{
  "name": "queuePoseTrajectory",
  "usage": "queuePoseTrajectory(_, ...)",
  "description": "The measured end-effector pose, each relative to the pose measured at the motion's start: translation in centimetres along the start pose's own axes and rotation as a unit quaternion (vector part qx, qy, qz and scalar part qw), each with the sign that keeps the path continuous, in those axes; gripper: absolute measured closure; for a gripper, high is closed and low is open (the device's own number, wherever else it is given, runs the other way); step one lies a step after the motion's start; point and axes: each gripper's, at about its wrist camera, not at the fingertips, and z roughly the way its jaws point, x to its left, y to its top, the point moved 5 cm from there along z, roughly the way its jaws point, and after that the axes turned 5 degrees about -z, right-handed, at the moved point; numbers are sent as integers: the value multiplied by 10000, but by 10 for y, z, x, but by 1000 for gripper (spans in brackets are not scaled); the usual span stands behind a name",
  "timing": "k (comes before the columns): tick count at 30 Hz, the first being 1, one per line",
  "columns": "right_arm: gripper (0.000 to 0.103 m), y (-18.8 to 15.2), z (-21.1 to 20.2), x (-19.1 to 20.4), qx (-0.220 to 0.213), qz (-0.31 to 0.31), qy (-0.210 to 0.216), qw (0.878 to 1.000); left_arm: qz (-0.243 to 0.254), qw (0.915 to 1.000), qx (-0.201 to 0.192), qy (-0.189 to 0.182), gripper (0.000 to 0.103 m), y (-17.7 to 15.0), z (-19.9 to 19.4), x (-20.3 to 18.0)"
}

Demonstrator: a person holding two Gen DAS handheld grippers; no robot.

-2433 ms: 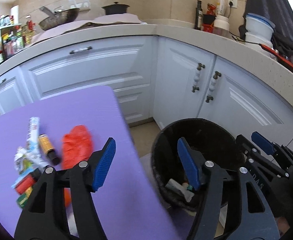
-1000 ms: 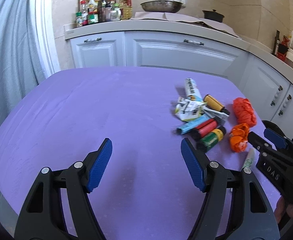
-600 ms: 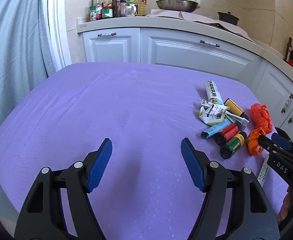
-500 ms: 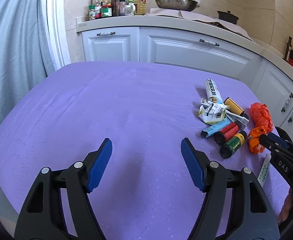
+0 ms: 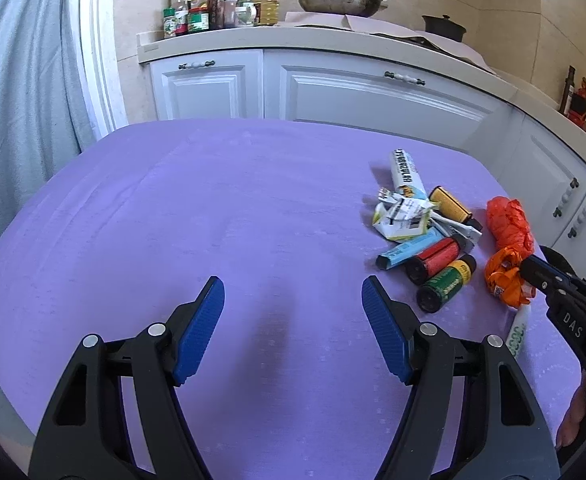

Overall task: Collect trash
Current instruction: 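Grasp the orange plastic bag with the right tool and lift it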

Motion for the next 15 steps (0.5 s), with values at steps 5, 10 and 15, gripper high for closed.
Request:
queuePoseTrajectory(5, 102, 1, -8, -4, -80, -29, -74, 9999, 78, 9999, 20, -97, 33, -3, -1, -11)
queuePoseTrajectory(10, 102, -2, -5, -7, -11, -89, -154, 9998, 72, 9999, -13, -68, 33, -3, -4, -10)
queuePoseTrajectory(15, 50, -1, -7, -11, -97, 61, -223, 9997, -7, 10000, -50, 9, 34, 0, -6, -1)
